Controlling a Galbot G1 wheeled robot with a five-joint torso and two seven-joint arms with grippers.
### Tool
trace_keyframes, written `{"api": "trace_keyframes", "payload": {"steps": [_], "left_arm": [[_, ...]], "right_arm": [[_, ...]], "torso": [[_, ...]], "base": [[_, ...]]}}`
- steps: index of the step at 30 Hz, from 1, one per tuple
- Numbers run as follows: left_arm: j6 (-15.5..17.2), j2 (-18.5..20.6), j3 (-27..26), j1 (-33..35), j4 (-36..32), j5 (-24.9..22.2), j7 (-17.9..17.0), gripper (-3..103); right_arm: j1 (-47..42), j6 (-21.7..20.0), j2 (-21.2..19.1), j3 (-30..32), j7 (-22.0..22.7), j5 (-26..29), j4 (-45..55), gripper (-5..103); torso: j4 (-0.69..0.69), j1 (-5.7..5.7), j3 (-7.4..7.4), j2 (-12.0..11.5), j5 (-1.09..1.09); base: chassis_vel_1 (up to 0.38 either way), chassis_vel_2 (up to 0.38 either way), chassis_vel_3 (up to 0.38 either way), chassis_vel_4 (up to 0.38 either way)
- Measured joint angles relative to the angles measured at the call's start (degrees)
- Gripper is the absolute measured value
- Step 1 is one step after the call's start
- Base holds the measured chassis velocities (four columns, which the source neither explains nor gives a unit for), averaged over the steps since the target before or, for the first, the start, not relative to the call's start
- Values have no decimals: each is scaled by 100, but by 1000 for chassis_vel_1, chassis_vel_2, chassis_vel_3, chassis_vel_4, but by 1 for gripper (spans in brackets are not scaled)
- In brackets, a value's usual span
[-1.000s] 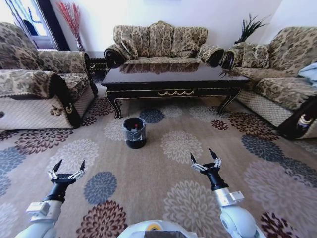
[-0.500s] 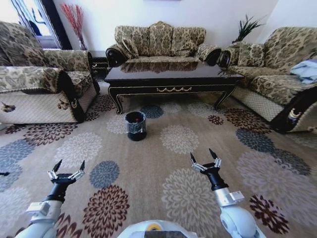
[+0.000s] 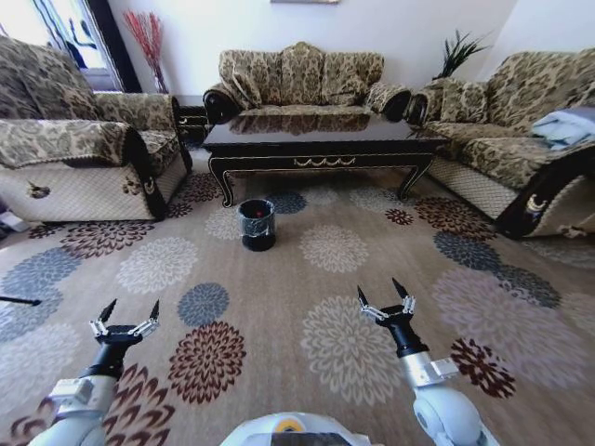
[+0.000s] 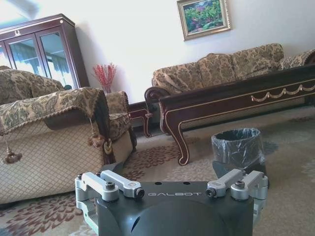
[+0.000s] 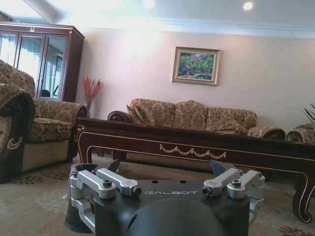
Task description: Move to the front of the table and pick up the trash from the floor, then place it into the trash bin.
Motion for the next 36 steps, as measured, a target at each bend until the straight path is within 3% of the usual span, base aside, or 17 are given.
{"api": "trace_keyframes", "payload": {"steps": [36], "left_arm": [[0,0,0,0,0,0,0,100]], "right_arm": [[0,0,0,0,0,0,0,100]], "torso": [[0,0,0,0,0]], "base": [[146,-145,-145,138]]}}
